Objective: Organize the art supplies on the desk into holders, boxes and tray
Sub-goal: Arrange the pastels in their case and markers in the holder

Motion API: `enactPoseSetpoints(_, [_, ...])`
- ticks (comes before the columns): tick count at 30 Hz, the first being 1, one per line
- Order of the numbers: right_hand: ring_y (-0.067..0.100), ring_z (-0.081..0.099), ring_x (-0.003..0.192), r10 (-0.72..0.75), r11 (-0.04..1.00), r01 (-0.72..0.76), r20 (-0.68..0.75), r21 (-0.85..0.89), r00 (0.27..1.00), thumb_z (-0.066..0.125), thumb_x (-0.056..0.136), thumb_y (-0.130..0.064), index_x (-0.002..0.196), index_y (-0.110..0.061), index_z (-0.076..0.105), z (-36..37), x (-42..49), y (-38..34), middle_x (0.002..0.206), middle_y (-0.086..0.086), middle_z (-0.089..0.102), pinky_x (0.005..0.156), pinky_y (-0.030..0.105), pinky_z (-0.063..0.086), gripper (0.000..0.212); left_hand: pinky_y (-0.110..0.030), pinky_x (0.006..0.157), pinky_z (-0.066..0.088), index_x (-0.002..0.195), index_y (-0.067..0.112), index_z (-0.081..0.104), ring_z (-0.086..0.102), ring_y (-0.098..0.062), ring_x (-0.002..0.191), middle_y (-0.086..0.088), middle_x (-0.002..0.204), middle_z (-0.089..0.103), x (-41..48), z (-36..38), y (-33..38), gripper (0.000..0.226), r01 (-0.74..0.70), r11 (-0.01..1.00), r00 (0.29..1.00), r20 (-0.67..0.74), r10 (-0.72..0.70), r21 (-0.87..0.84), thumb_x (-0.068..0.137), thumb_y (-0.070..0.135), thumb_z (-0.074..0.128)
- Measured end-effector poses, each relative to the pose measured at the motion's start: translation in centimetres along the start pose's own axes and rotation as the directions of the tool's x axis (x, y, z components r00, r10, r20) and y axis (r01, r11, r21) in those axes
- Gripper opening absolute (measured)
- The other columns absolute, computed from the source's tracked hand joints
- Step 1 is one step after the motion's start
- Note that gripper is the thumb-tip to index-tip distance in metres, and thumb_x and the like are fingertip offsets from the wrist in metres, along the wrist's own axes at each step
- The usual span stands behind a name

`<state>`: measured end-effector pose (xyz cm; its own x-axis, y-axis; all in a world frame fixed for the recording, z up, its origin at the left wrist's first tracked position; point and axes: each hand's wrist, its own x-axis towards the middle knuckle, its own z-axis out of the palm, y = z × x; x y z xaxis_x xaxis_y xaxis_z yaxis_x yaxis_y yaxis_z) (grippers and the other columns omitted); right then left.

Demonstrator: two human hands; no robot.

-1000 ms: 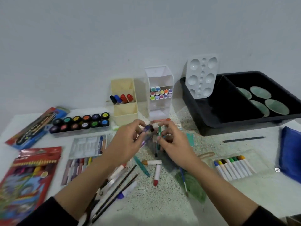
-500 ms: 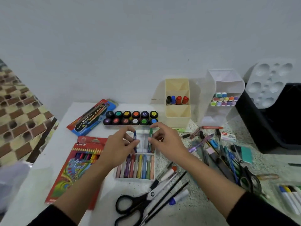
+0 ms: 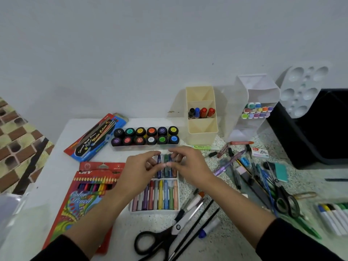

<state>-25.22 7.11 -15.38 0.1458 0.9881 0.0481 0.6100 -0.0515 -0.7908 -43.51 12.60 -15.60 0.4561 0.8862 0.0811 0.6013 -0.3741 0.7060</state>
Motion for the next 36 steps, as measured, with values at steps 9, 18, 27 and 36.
enactPoseSetpoints(9, [0.013, 0.048, 0.115, -0.116, 0.964, 0.134, 0.093, -0.229, 0.989, 0.069, 0.093, -0.036, 0.137, -0.022, 0.06, 0.4, -0.9, 0.2, 0.118, -0.006, 0.057, 0.1, 0.029, 0.041, 0.047, -0.007, 0.075, 0.041, 0.132, 0.023, 0.065, 0.056, 0.001, 0.088, 0.015, 0.114, 0.058, -0.9, -0.7, -1.4, 0.044, -0.172, 0.98, 0.982, 0.096, 0.163, 0.102, 0.092, 0.039, 0.069])
enactPoseSetpoints(18, [0.023, 0.049, 0.114, -0.148, 0.892, 0.203, 0.164, -0.403, 0.975, 0.063, 0.096, -0.038, 0.134, -0.018, 0.064, 0.2, -0.8, -0.5, 0.119, 0.0, 0.057, 0.099, 0.039, 0.044, 0.042, -0.024, 0.084, 0.038, 0.124, 0.025, 0.072, 0.041, -0.008, 0.099, 0.013, 0.117, 0.059, -0.7, -0.4, -1.6, 0.037, -0.276, 0.913, 0.96, 0.141, 0.244, 0.3, 0.092, 0.044, 0.066])
enactPoseSetpoints(27, [0.024, 0.049, 0.108, -0.073, 0.875, 0.149, 0.178, -0.461, 0.981, 0.063, 0.095, -0.037, 0.105, -0.014, 0.077, 0.6, -0.7, -1.1, 0.115, 0.0, 0.051, 0.088, 0.041, 0.049, 0.028, -0.023, 0.08, 0.036, 0.123, 0.02, 0.072, 0.038, -0.006, 0.095, 0.011, 0.111, 0.056, -0.6, -0.3, -1.4, 0.038, -0.264, 0.913, 0.963, 0.133, 0.233, 0.31, 0.091, 0.039, 0.071])
enactPoseSetpoints(36, [0.021, 0.054, 0.112, -0.119, 0.954, 0.141, 0.098, -0.266, 0.988, 0.061, 0.098, -0.031, 0.12, -0.017, 0.072, -0.2, -1.5, 0.0, 0.12, -0.002, 0.064, 0.095, 0.038, 0.047, 0.028, -0.02, 0.069, 0.04, 0.12, 0.022, 0.073, 0.049, -0.004, 0.075, 0.012, 0.093, 0.05, -1.0, 0.6, 1.4, 0.028, -0.24, 0.945, 0.97, 0.089, 0.225, 0.222, 0.091, 0.019, 0.07])
